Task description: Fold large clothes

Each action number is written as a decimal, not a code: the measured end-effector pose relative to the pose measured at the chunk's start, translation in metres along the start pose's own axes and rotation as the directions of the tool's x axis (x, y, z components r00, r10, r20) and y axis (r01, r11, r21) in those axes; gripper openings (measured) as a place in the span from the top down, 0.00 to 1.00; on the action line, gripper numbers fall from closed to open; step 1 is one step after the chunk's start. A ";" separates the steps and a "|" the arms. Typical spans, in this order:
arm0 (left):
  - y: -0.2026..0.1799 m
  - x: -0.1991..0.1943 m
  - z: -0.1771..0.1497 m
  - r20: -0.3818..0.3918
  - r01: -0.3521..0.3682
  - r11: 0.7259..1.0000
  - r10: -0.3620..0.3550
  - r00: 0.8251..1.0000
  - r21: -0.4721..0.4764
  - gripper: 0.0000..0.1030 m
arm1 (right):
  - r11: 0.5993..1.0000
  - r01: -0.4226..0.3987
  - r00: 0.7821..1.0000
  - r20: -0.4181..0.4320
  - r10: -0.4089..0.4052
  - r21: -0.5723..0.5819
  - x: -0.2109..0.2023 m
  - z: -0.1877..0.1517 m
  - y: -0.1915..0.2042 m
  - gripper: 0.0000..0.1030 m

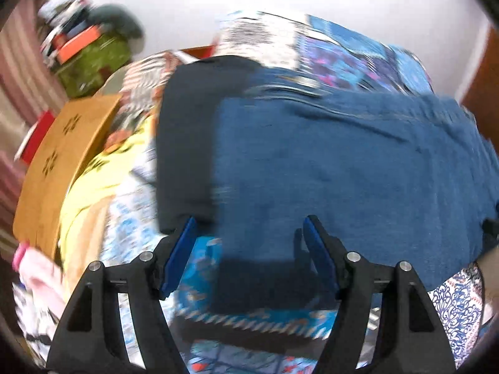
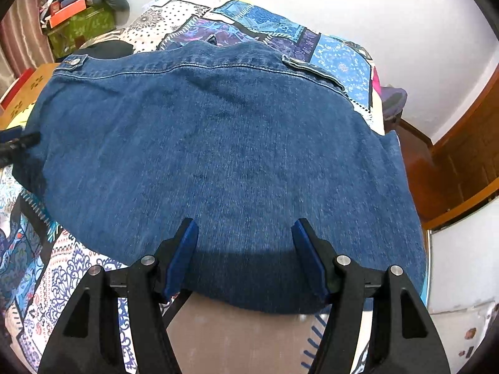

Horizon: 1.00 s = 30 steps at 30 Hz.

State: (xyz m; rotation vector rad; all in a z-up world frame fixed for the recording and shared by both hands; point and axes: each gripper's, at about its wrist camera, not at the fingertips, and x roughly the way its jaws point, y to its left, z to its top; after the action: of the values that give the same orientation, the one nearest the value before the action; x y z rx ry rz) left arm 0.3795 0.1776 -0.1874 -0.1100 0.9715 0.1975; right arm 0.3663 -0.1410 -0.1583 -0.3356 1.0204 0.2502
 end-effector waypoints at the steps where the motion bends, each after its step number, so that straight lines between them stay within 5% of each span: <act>1: 0.013 -0.004 0.000 0.003 -0.003 1.000 0.003 1.000 -0.026 0.32 | 1.000 0.004 1.000 -0.003 -0.004 0.002 -0.001 0.000 0.000 0.41; 5: 0.056 -0.018 -0.004 -0.015 0.020 0.994 -0.022 1.000 -0.111 0.32 | 1.000 0.007 1.000 0.003 -0.007 0.015 -0.008 0.000 0.001 0.41; 10: 0.085 -0.024 -0.025 -0.052 0.155 0.962 -0.171 0.984 -0.224 0.32 | 0.999 -0.015 0.999 0.029 0.014 0.037 -0.021 0.005 0.007 0.41; 15: 0.080 -0.002 -0.056 -0.065 0.342 0.874 -0.386 0.920 -0.345 0.32 | 0.999 -0.032 0.999 0.044 0.031 0.034 -0.025 0.009 0.019 0.41; 20: 0.054 0.043 -0.079 -0.117 0.398 0.810 -0.488 0.865 -0.430 0.32 | 0.999 -0.035 0.999 0.039 0.035 -0.004 -0.022 0.010 0.031 0.41; 25: 0.046 0.064 -0.082 -0.006 0.473 0.704 -0.560 0.828 -0.530 0.32 | 0.999 -0.008 0.999 0.035 0.009 -0.031 -0.018 0.006 0.033 0.41; 30: 0.045 0.091 -0.079 0.113 0.551 0.509 -0.659 0.744 -0.661 0.32 | 1.000 -0.007 1.000 -0.004 0.007 -0.008 -0.002 0.005 0.025 0.41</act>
State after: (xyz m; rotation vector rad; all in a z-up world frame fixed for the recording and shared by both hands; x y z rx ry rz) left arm 0.3557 0.2182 -0.3076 -1.1495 0.9189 -0.1443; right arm 0.3601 -0.1158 -0.1581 -0.3396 1.0248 0.2602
